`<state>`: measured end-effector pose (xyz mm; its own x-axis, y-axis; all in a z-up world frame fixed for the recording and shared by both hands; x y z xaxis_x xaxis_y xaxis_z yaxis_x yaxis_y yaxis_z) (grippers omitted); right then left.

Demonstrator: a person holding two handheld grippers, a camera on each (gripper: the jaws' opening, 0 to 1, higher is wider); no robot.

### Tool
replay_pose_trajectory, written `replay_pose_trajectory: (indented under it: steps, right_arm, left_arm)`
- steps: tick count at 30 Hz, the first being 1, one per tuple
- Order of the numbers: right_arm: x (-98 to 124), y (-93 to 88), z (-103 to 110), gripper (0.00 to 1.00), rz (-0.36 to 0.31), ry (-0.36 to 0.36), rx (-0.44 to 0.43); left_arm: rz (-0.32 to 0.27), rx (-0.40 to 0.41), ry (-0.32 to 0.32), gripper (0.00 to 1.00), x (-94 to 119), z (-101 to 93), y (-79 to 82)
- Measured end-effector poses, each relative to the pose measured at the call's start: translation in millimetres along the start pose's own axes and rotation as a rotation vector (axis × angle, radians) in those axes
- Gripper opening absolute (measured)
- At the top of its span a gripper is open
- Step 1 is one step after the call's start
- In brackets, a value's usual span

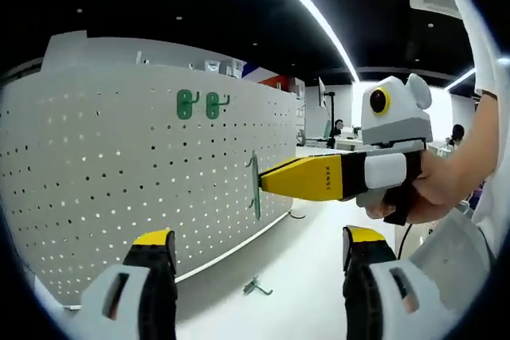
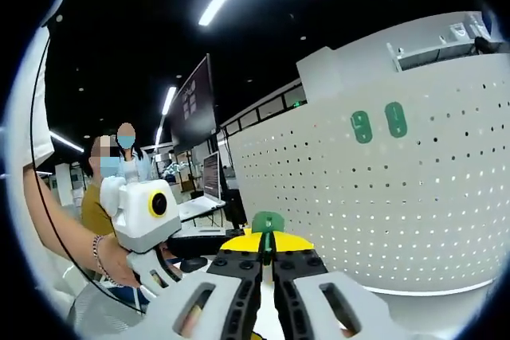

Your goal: Insert the hook assembly into the mounting plate slot until the hook locks in place.

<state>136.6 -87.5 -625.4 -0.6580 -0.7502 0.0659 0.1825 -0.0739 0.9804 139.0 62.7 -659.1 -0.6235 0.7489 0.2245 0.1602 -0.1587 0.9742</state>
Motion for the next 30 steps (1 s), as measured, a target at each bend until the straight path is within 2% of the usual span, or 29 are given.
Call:
replay_pose_trajectory:
  steps: [13, 23, 30]
  right_arm:
    - [12, 34.1, -33, 0.00, -0.032, -0.140, 0.066]
    - [21, 53.5, -61, 0.00, -0.038, -0.250, 0.112]
    - [23, 62.5, -71, 0.00, -0.046, -0.295, 0.131]
  left_arm:
    - [0.046, 0.003, -0.003, 0.84, 6, 0.3, -13.4]
    - [0.096, -0.001, -0.004, 0.82, 16, 1.8, -28.7]
    - [0.137, -0.011, -0.009, 0.82, 22, 1.5, -39.4]
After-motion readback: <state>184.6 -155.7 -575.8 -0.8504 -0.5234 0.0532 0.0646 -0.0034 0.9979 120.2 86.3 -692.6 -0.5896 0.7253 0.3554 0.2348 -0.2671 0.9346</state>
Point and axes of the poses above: the point that each gripper's makers call its tool centre point, and the gripper's own axes: x roughly backward along the fingers, z roughly to its left, y roughly out of its top, the point moved 10 cm from there along x, roughly backward along the fingers, and after that the axes turned 3 degrees about z, right-handed, at the moved point
